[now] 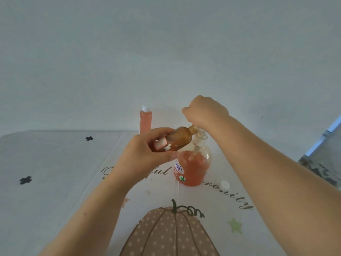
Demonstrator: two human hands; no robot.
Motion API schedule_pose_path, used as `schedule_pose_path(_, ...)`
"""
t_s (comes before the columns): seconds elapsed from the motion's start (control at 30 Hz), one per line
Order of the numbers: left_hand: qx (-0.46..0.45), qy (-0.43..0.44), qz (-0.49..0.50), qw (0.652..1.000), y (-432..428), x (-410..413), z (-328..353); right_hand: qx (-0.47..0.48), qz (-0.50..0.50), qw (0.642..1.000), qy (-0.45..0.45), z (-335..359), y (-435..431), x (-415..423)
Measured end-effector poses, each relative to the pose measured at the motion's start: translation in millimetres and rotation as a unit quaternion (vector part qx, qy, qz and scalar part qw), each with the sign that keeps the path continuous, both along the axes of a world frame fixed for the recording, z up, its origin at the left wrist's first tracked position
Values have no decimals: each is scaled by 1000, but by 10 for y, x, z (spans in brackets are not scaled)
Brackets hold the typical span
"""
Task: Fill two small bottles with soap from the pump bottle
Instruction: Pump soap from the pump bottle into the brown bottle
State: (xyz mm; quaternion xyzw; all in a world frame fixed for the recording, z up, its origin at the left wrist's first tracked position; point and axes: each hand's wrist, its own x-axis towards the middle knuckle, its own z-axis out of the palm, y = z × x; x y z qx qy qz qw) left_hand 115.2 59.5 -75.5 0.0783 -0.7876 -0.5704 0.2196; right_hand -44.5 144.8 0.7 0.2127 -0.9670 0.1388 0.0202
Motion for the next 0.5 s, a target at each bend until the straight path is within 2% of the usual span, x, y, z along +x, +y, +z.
schedule_pose_path(0.3, -2, -27, 1, 1000, -65, -51, -63, -40, -2, 998, -45, -88, -19, -50)
schedule_pose_path(0.5, 19, -41, 1, 999, -85, -89, -130, -22, 12, 999, -46, -185, -24, -73)
